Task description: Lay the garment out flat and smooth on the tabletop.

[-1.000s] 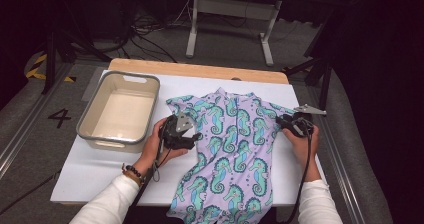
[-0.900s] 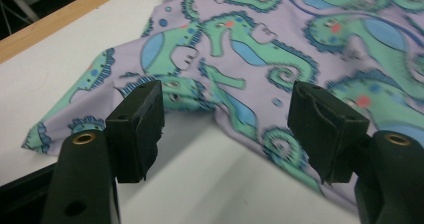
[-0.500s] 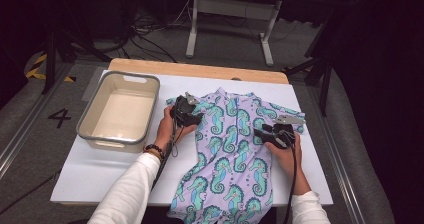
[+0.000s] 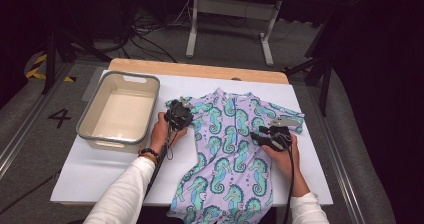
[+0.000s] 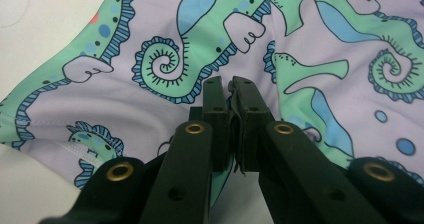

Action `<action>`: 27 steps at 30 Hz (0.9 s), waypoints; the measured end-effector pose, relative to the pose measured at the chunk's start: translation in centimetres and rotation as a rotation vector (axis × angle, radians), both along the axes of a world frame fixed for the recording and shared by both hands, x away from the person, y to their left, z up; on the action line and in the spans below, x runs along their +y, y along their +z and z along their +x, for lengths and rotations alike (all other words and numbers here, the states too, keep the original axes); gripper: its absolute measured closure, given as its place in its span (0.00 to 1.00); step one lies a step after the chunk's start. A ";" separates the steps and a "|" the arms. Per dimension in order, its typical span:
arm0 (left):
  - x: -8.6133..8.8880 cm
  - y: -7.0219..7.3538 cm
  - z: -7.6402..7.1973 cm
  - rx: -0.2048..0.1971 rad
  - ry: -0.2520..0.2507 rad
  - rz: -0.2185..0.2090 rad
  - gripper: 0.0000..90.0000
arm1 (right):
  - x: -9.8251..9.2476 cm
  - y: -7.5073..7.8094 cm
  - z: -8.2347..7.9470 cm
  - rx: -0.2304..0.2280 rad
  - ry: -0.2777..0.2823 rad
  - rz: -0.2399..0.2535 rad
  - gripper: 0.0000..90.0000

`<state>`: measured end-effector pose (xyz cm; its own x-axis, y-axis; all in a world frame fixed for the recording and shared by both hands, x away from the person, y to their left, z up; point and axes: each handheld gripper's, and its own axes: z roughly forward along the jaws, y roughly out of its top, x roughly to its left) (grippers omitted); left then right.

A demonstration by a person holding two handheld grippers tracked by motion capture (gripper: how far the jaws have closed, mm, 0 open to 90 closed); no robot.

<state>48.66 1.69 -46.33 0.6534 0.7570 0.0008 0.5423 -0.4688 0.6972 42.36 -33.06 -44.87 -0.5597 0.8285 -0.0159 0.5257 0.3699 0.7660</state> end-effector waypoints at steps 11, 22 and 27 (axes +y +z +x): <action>0.1 0.2 -0.6 -0.085 0.024 0.032 0.96 | 0.3 0.2 -0.6 -0.023 0.001 -0.024 0.54; 0.6 0.0 0.1 -0.098 0.114 0.040 0.95 | 0.0 0.4 -0.8 -0.037 -0.015 -0.031 0.53; 1.3 0.8 -0.3 -0.120 0.076 -0.095 0.81 | 0.4 0.6 -1.0 -0.060 -0.001 -0.036 0.52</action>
